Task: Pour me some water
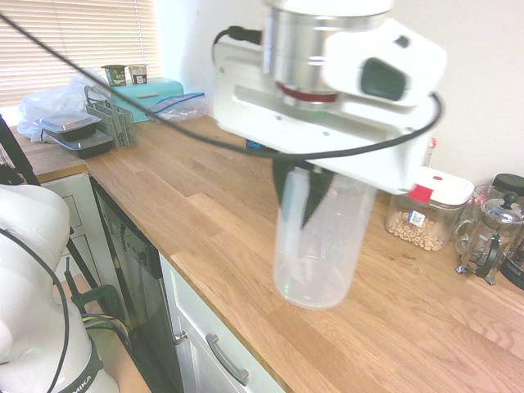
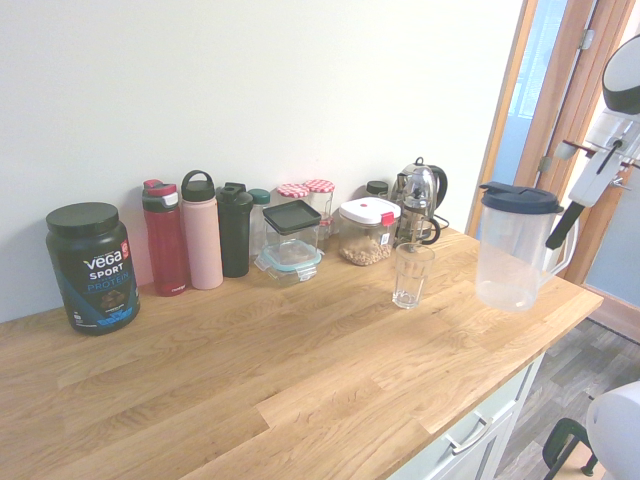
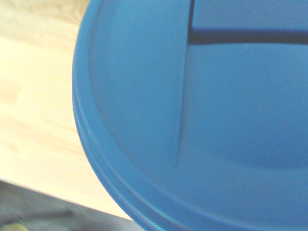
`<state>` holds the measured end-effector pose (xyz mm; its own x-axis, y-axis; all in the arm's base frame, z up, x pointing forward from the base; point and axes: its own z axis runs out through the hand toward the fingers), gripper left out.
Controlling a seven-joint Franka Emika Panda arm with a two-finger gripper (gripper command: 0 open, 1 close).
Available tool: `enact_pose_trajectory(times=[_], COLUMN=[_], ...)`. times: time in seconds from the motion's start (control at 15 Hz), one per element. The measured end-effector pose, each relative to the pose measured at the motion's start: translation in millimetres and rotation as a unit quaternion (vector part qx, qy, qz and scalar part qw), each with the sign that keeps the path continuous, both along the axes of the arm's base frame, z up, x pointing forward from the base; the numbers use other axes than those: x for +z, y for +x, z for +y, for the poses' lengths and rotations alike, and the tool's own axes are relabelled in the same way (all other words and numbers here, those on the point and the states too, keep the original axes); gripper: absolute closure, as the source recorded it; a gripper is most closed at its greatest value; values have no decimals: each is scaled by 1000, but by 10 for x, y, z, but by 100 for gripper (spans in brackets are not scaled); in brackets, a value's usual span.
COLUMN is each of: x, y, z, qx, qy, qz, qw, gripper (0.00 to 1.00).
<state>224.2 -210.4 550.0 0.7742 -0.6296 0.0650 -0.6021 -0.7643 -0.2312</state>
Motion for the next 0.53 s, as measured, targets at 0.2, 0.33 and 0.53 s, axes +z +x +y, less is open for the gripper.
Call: enact_pose_trajectory(times=[0.2,0.33,0.53], x=[-64,-142,-225], y=[29,119,418], z=[616,1049,1876], qx=[-73,-102,-117], qy=[11,14,12], qz=[-23,-38,-41], qw=[997,994,992], gripper=[100,100,100])
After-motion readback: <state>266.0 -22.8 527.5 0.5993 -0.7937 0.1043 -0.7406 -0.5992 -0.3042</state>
